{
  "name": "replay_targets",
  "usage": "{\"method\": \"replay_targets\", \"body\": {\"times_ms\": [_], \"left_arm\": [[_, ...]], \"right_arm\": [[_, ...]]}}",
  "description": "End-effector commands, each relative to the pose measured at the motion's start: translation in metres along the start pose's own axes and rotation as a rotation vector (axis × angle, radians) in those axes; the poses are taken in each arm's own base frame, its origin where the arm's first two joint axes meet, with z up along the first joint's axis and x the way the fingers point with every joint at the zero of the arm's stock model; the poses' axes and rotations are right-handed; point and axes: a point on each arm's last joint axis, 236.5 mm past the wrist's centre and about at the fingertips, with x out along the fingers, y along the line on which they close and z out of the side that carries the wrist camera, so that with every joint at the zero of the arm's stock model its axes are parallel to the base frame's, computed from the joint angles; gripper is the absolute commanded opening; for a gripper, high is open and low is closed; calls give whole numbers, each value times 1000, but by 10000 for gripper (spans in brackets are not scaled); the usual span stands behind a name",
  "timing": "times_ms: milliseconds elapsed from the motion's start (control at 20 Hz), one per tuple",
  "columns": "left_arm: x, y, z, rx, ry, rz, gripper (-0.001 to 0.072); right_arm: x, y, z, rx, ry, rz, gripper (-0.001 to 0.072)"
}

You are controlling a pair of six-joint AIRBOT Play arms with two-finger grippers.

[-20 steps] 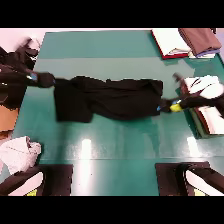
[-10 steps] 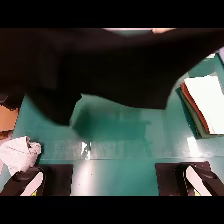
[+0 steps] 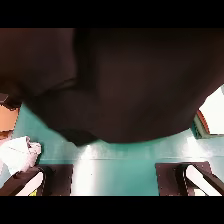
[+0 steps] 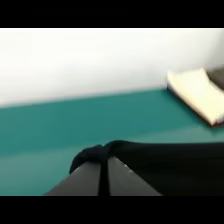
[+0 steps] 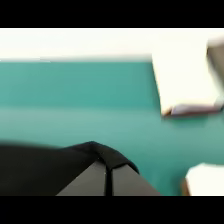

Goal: Fold the shirts.

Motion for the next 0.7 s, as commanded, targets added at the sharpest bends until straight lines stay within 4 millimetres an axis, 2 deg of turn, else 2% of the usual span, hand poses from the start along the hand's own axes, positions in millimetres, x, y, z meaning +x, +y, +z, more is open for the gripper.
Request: {"method": "replay_targets", "body": {"times_ms": [0,150,250,300,400,500,600,650], "left_arm": [[98,28,-110,-136,350,-21,22],[168,48,-212,-249,607,-31,22],[205,63,-269,-301,722,-17,23],[222,70,-289,-317,748,-14,23],[255,71,-310,-339,731,-51,22],[278,69,-305,-384,655,-80,23],[286,67,-295,-380,601,-97,22],[283,65,-297,-378,616,-105,23]], "right_arm": [[83,-36,-76,112,298,20,16],[163,-61,-167,103,607,-44,16],[207,-69,-211,112,736,-68,16],[229,-69,-223,124,767,-53,16],[264,-72,-229,125,781,-45,17],[287,-72,-217,107,754,-37,17],[293,-73,-201,88,729,-36,16],[290,-76,-198,80,733,-43,17]]}}
